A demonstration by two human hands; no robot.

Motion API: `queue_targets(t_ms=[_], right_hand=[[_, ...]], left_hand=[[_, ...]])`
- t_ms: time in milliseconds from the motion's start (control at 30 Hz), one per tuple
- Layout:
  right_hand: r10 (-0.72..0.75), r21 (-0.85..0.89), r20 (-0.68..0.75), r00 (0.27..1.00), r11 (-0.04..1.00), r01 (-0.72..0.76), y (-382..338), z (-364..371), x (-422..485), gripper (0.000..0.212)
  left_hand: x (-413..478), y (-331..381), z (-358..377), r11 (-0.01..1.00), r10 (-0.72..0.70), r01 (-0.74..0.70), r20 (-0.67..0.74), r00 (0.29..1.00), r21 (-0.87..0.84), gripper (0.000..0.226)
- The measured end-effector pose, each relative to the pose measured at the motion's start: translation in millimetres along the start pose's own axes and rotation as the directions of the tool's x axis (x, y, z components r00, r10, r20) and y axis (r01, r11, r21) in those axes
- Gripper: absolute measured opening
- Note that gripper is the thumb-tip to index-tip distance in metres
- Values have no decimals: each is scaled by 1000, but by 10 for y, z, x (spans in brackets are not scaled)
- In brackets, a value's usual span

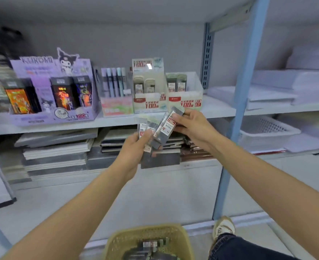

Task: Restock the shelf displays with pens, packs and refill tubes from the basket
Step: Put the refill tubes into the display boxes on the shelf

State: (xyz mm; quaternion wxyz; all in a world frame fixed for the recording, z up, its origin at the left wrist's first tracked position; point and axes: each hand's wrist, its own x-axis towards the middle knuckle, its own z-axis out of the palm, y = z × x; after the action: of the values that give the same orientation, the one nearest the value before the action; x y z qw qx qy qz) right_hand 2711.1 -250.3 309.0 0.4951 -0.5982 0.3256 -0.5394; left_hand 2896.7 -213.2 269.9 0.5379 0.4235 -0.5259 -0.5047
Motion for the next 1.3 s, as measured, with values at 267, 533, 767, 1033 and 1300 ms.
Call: queue_targets(t_ms=[267, 533, 767, 1033, 1300], right_hand=[[-349, -281, -294, 890, 921, 268, -943, -416, 588, 26], [-450, -615, -285, 846, 763, 199, -953, -607, 1166, 20], [-422, -710, -188, 887, 683, 174, -760, -674, 1423, 13], [-351, -727, -128, 928, 669, 153, -832, -768, 1485, 8], [-344, -791, 11, 939, 571, 219, -963, -730, 1496, 17]], left_hand=[[380, 705, 73, 989, 106, -110, -41, 994, -100, 18], [704, 751, 118, 985, 135, -137, -33, 990, -104, 20], [883, 690, 136, 980, 154, -154, -10, 988, -127, 21], [915, 658, 188, 983, 153, -153, -3, 988, -100, 21], [898, 678, 237, 983, 151, -150, 0, 989, -110, 17]])
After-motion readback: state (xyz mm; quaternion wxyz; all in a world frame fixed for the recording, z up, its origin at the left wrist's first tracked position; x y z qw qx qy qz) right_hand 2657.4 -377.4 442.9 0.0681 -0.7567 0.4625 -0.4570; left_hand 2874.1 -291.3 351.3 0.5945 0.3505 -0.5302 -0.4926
